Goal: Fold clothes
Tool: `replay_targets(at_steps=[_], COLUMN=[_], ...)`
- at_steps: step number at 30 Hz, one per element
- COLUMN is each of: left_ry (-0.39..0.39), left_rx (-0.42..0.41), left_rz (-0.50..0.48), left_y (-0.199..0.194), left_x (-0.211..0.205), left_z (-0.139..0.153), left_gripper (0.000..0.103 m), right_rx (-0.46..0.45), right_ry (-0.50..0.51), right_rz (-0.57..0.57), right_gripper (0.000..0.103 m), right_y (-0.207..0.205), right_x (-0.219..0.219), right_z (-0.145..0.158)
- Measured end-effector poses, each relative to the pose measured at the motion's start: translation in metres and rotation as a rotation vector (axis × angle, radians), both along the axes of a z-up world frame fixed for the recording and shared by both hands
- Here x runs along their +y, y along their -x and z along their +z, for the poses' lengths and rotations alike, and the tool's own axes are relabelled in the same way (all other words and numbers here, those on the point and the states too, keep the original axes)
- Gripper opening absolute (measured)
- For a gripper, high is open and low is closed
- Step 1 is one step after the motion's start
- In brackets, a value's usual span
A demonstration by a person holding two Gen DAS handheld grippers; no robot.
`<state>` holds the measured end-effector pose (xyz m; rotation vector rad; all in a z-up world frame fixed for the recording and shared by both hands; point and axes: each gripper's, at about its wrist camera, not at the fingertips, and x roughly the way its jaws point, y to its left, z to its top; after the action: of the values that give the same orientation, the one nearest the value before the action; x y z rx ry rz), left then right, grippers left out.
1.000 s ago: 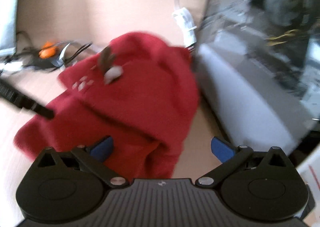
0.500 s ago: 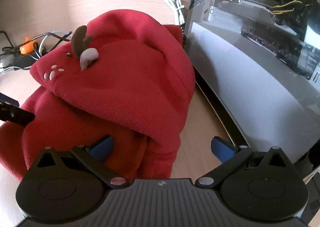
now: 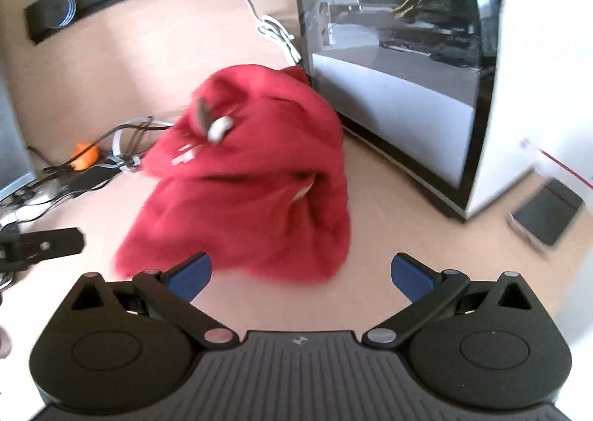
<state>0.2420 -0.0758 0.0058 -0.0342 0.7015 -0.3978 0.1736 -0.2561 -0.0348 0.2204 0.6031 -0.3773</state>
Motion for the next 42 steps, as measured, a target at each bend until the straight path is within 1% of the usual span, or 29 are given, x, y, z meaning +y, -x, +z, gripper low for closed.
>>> replay_targets(at_steps=[3,4,5,7,8,10,14,17,29,42], left_ry=[-0.036,-0.056,-0.082,-0.137,-0.151,-0.141,-0.125,-0.117,-0.138,-0.131], left_rx=[-0.035,-0.048,-0.062,-0.1,-0.104,-0.102,-0.147,-0.155,-0.137,-0.125], left_rz=[-0.019,-0.031,-0.048,-0.081,-0.088,-0.125,-0.125,-0.133,-0.138,-0.134], left_y=[0.038,0.051,0.063,0.087,0.096,0.106,0.112,0.116,0.12,0.115], left_x=[0.006,0.007,0.006,0.004,0.004,0.006,0.015,0.018,0.018,0.013], left_z=[-0.002,-0.004,-0.008,-0.014,-0.016,-0.015,-0.004,0.0,-0.003,-0.005], left_gripper=[0.103,0.103,0.103,0.103,0.103,0.103,0.103,0.103,0.103,0.103], right_rx=[-0.011,-0.011,-0.01,-0.021,-0.025,-0.038,-0.062,-0.056,-0.018,-0.019], right_ry=[0.074,0.072,0.05,-0.005,-0.009,-0.001,0.028,0.031,0.034,0.042], right_rz=[-0.054,-0.082,-0.116,-0.148,-0.154,-0.165,-0.174,-0.172,-0.123,-0.126], right_gripper=[0.103,0.103,0.103,0.103,0.103,0.103,0.103,0.103,0.103,0.103], right_y=[0.036,0.047,0.057,0.07,0.074,0.078,0.084,0.085,0.079,0.077], right_x=[0.032,0.039,0.044,0.05,0.052,0.057,0.066,0.07,0.076,0.07], right_z=[-0.008,-0.011,-0.013,-0.015,-0.014,-0.01,-0.004,-0.003,-0.004,-0.002])
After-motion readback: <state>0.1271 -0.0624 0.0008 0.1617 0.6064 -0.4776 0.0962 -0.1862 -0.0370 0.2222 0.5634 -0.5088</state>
